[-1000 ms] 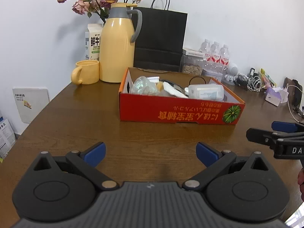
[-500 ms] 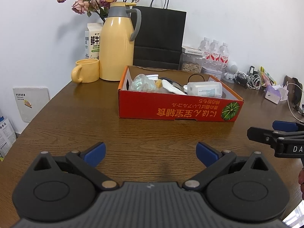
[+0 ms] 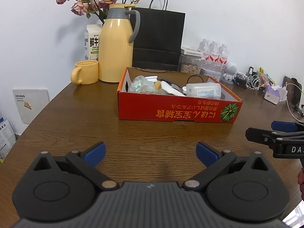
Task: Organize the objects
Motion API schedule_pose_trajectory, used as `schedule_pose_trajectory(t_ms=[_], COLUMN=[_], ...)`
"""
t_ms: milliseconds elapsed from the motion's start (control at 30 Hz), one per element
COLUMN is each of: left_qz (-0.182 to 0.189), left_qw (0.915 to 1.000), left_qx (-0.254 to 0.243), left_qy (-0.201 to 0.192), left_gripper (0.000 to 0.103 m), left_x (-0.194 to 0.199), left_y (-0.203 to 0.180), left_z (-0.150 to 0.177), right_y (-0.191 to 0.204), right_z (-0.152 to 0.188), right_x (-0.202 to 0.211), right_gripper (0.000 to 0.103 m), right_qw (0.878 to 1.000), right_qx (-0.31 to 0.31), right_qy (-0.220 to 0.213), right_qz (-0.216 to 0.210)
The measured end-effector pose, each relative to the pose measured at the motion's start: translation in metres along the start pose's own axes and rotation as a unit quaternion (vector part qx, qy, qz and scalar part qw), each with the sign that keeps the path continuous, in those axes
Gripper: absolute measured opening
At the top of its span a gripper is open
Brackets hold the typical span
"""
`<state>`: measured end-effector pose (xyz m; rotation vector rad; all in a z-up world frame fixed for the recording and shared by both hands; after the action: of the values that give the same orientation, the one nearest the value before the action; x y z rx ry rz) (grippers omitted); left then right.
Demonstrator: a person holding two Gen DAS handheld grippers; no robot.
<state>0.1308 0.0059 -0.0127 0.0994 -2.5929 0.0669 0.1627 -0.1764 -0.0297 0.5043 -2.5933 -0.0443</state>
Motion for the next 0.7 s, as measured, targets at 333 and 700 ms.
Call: schedule_pose_trajectory(t_ms=[333, 700], left_qz=[0.001, 0.002], left_qw=[1.0000, 1.0000], left_qx=[-0.001, -0.003], left_qy=[-0.004, -0.007], left_gripper=[0.103, 0.103], left_x=[0.0017, 0.0034], left_y=[-0.0003, -0.0008], left_z=[-0.0008, -0.0020], right_y=[-0.0001, 0.0002], right_z=[-0.0005, -0.0001], right_x=[0.0002, -0.0001], right_gripper=[0.103, 0.103], right_qw=[1.000, 1.000], right_qx=[0.000, 0.000], right_qy=[0.000, 0.000], right_qz=[-0.001, -0.001])
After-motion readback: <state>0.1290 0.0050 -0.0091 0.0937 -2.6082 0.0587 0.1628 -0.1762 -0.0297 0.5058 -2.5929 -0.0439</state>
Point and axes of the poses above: each gripper's, at about its wrist camera, not at the fingertips, and x roughly against the way its jaws point, y to its left, z to its underside, the point moved 6 cm from there along -x, roughly the way its jaws point, and after that the axes turned 7 degrees about -z, right-handed, at the moved point
